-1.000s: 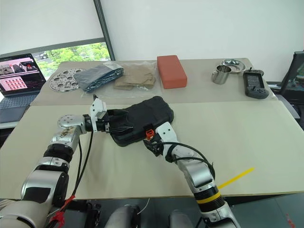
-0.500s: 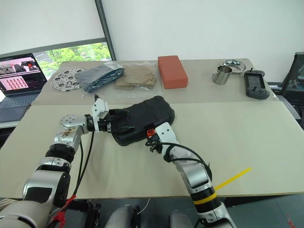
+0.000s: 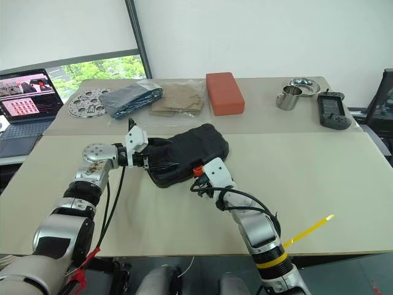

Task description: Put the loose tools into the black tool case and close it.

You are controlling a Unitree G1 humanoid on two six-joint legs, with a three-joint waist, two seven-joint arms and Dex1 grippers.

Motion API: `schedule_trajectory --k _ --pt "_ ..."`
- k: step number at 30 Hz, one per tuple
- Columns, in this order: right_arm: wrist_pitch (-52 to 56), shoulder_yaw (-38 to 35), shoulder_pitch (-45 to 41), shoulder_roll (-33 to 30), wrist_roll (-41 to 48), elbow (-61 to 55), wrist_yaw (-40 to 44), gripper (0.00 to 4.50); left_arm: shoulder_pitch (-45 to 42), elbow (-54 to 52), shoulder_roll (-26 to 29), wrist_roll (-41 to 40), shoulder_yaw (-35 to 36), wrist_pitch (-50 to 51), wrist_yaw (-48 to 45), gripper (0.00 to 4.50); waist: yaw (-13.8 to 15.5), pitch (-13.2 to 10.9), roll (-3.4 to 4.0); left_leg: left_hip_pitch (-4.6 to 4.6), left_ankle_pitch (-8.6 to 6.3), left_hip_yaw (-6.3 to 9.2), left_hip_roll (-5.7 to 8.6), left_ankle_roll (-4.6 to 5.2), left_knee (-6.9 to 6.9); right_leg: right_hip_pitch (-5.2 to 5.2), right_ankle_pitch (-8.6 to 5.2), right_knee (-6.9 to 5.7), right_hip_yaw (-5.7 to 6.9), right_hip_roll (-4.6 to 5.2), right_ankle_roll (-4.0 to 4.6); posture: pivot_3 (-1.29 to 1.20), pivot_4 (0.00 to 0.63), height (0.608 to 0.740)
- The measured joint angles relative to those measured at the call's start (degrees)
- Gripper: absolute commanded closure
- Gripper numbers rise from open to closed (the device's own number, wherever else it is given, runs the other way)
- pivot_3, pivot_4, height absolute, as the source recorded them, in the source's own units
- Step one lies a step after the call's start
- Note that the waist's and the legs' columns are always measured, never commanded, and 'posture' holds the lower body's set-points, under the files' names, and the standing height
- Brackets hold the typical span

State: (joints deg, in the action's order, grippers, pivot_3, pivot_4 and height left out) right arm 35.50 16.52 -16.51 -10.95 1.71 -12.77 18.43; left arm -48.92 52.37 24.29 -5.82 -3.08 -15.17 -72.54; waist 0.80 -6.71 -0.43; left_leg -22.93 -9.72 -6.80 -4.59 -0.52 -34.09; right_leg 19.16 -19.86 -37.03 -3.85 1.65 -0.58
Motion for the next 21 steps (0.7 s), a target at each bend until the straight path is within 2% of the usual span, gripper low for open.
schedule_trajectory --k 12,14,16,18,21 --pt "-0.32 0.16 -1.27 0.57 -0.63 1.27 0.14 3.31 -0.73 1.44 -0.33 0.11 -0.52 -1.03 0.36 0.0 -0.09 0.08 -0.01 0.01 0.01 0.03 0.0 0.01 0.0 0.0 0.0 0.0 0.0 -0.01 0.0 0.0 0.15 0.74" --pt "-0.26 0.13 -1.27 0.64 -0.56 1.27 0.24 2.31 -0.73 1.45 -0.26 0.11 -0.52 -1.03 0.35 0.0 -0.11 0.09 -0.01 0.0 0.01 0.04 0.0 0.01 0.0 0.0 0.0 0.0 -0.01 -0.01 0.0 0.0 0.15 0.74" --pt "-0.25 0.14 -1.21 0.68 -0.27 1.23 0.73 1.79 -0.73 1.47 -0.22 0.12 -0.53 -1.03 0.45 0.0 -0.11 0.11 -0.02 0.0 0.01 0.05 0.0 0.01 0.0 0.0 0.0 0.0 -0.01 -0.01 0.0 0.0 0.15 0.74" --pt "-0.25 0.14 -0.92 0.75 0.26 1.0 1.35 1.05 -0.73 1.49 -0.22 0.13 -0.53 -1.03 0.58 0.0 -0.1 0.11 -0.01 0.0 0.01 0.07 0.0 0.01 0.0 0.0 0.0 0.0 0.0 -0.01 0.0 0.0 0.15 0.74" --pt "-0.22 -0.06 -0.48 0.64 0.98 0.56 1.77 1.05 -0.74 1.55 -0.27 0.14 -0.53 -1.04 0.7 0.0 -0.08 0.11 -0.01 0.0 0.01 0.11 0.01 0.01 0.0 -0.01 0.0 0.0 -0.01 -0.01 0.0 0.0 0.15 0.74"
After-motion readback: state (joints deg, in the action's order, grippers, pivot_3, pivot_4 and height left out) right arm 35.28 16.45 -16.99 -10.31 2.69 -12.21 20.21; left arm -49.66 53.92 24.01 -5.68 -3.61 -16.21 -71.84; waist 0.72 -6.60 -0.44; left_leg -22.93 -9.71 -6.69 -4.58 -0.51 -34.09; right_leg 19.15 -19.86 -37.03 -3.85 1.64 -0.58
